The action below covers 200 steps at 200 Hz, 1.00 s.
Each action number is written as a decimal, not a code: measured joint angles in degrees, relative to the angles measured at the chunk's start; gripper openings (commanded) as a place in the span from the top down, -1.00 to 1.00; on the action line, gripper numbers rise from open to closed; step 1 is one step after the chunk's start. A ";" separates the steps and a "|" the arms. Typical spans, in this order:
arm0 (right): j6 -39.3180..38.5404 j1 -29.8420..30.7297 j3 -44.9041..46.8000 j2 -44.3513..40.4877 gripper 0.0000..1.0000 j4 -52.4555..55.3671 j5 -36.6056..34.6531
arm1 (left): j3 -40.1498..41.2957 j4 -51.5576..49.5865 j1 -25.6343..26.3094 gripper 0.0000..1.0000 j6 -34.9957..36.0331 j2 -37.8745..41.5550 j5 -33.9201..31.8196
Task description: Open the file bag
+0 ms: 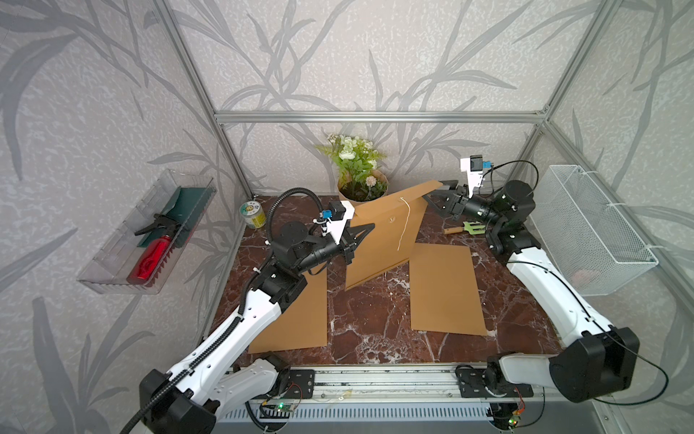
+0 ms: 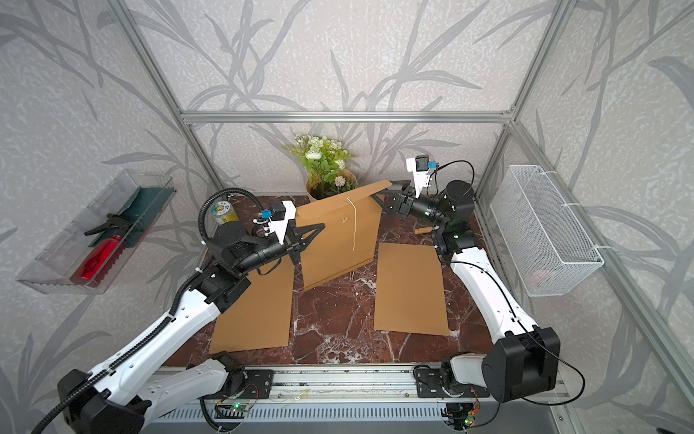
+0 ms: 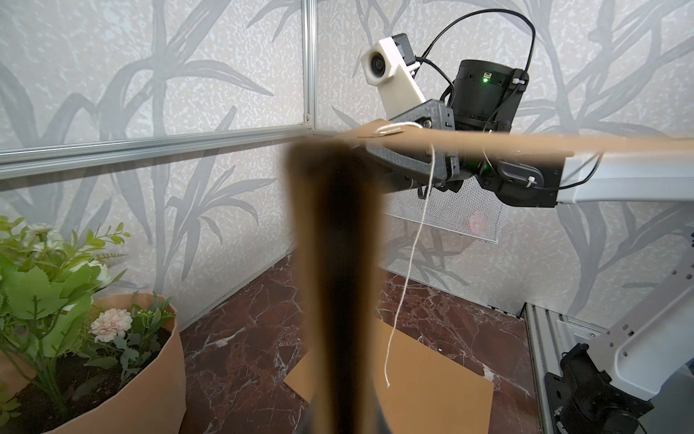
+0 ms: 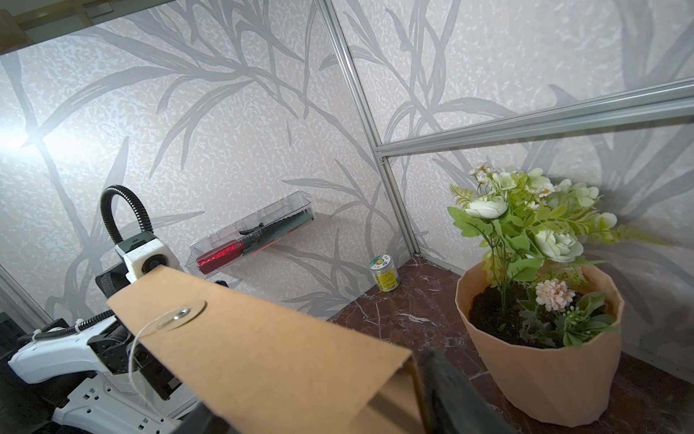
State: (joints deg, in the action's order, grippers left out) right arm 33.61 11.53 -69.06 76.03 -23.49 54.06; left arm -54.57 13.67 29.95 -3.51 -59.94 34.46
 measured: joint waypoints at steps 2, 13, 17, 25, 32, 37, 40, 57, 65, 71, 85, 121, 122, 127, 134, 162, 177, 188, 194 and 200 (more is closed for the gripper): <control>-0.04 -0.02 0.00 -0.02 -0.28 -0.04 0.02 | 0.00 0.02 0.00 1.00 0.02 0.00 0.00; 0.07 -0.11 0.00 -0.15 -0.28 -0.31 0.07 | 0.00 0.02 0.00 1.00 0.04 0.00 0.15; 0.07 -0.13 0.00 -0.20 -0.28 -0.39 0.07 | 0.00 0.02 0.00 1.00 0.04 0.00 0.17; 0.09 -0.13 0.00 -0.24 -0.28 -0.50 0.09 | 0.00 0.02 0.00 1.00 0.07 0.00 0.26; 0.09 -0.13 0.00 -0.26 -0.29 -0.63 0.13 | 0.00 0.02 0.00 1.00 0.07 0.00 0.39; 0.07 -0.13 0.00 -0.26 -0.30 -0.68 0.20 | 0.00 0.02 0.00 1.00 0.07 0.00 0.52; 0.07 -0.13 0.00 -0.26 -0.31 -0.68 0.24 | 0.00 0.02 0.00 1.00 0.09 0.00 0.61; 0.07 -0.11 0.00 -0.26 -0.37 -0.68 0.55 | 0.00 0.02 0.00 1.00 0.07 -0.04 1.40; 0.04 -0.11 0.00 -0.26 -0.39 -0.68 0.66 | 0.00 0.02 0.00 1.00 0.09 -0.04 1.73; 0.00 -0.11 0.00 -0.26 -0.41 -0.68 0.76 | 0.00 0.00 0.00 1.00 0.09 -0.04 1.99; -0.22 -0.11 0.00 -0.26 -0.43 -0.66 1.05 | 0.00 0.00 0.00 1.00 0.07 -0.04 2.69; -1.09 -0.11 0.00 -0.26 -0.44 -0.48 1.42 | 0.00 0.00 0.00 1.00 0.04 -0.04 4.28; -1.09 -0.11 0.00 -0.26 -0.44 -0.48 1.42 | 0.00 0.00 0.00 1.00 0.04 -0.04 4.33; -1.18 -0.11 0.00 -0.26 -0.45 -0.44 1.51 | 0.00 0.00 0.00 1.00 0.04 -0.04 4.61; -1.33 -0.11 0.00 -0.26 -0.45 -0.35 1.55 | 0.00 -0.02 0.00 1.00 0.04 -0.04 4.96; -2.47 -0.04 -0.31 -0.26 -0.48 0.70 1.95 | 0.00 -0.50 0.00 1.00 0.04 -0.07 6.49; -3.85 -0.04 -0.37 -0.26 -0.51 1.88 1.95 | 0.00 -0.83 0.00 1.00 0.00 -0.09 7.17; -4.98 0.00 -0.48 -0.26 -0.52 2.89 1.90 | 0.00 -1.22 0.00 1.00 -0.04 -0.09 7.54; -5.70 0.02 -0.55 -0.26 -0.52 3.58 1.88 | 0.00 -1.40 0.00 1.00 -0.07 -0.09 7.69; -6.34 0.04 -0.63 -0.26 -0.53 4.22 1.86 | 0.00 -1.51 0.00 1.00 -0.09 -0.09 7.76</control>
State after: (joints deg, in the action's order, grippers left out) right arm 27.27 11.57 -69.69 75.77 -19.27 55.92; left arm -54.57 12.16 29.95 -3.60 -60.03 42.22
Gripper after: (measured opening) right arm 0.760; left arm 0.048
